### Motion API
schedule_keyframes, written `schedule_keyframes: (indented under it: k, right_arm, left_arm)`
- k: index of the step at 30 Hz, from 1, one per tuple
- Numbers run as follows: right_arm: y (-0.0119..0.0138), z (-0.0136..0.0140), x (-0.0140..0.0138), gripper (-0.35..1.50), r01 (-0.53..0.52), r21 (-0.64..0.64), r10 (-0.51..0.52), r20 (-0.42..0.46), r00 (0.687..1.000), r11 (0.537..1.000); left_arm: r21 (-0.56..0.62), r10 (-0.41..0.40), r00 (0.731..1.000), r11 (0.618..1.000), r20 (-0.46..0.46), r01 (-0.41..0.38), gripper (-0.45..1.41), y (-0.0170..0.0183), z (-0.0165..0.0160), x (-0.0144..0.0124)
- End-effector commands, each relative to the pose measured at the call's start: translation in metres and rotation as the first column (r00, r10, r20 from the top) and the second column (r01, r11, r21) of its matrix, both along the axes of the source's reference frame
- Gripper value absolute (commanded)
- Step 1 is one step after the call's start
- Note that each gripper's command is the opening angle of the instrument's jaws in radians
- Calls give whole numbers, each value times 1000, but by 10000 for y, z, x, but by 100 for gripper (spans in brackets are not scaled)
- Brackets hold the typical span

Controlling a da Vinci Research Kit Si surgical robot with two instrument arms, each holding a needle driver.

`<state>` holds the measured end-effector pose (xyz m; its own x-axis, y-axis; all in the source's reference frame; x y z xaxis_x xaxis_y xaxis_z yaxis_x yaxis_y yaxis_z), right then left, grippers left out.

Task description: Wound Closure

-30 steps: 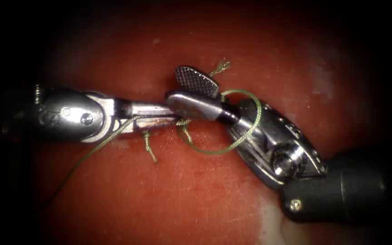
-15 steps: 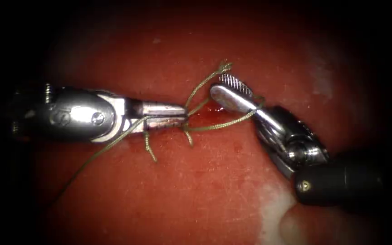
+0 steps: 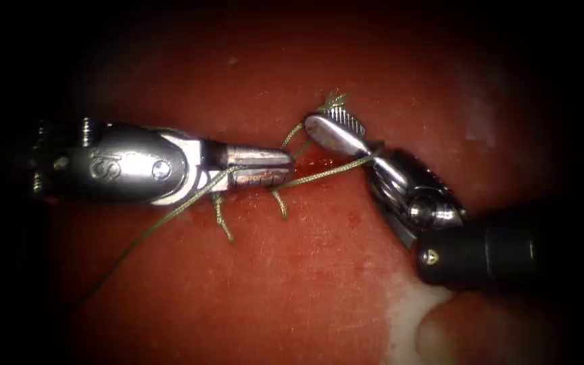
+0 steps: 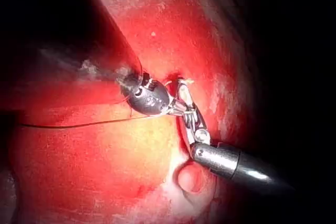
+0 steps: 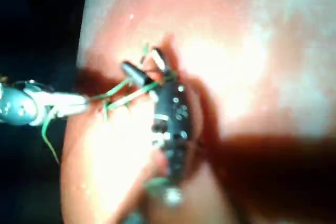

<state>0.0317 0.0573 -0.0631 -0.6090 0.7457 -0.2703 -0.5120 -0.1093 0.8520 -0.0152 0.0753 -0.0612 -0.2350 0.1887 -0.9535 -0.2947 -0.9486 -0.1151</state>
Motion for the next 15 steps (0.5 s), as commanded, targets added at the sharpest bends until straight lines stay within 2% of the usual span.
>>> schedule_keyframes:
  k: [1, 6, 8, 9, 10, 12, 15]
  right_arm:
    - [4, 5, 15, 83, 1, -2, -1, -5, 1000, 1000]
    - [8, 6, 23, 80, -3, -1, 3, -4, 1000, 1000]
    - [12, 7, 25, 66, -7, 0, 7, -1, 1000, 1000]
    - [14, 5, 25, 14, -3, -7, 3, -6, 1000, 1000]
    - [14, 2, 25, -29, 3, -16, -3, -5, 1000, 1000]
    - [15, -7, 23, -35, 8, -21, -8, 5, 1000, 1000]
    - [17, -44, 24, -35, 46, -82, -40, 64, 997, 996]
  left_arm:
    - [2, 4, 1000, 1000, 0, -4, -35, -2, 5, -6]
    - [2, 5, 1000, 1000, 1, -5, -35, -2, 5, -5]
    - [2, 5, 1000, 1000, 1, -5, -35, -2, 5, -5]
    - [2, 6, 1000, 1000, 1, -6, -35, -2, 5, -4]
    - [2, 6, 1000, 1000, 1, -6, -35, -2, 5, -4]
    - [3, 9, 1000, 1000, 0, -9, -35, -2, 5, -3]
    - [16, 0, 1000, 1000, 0, 0, -35, 9, 6, 8]
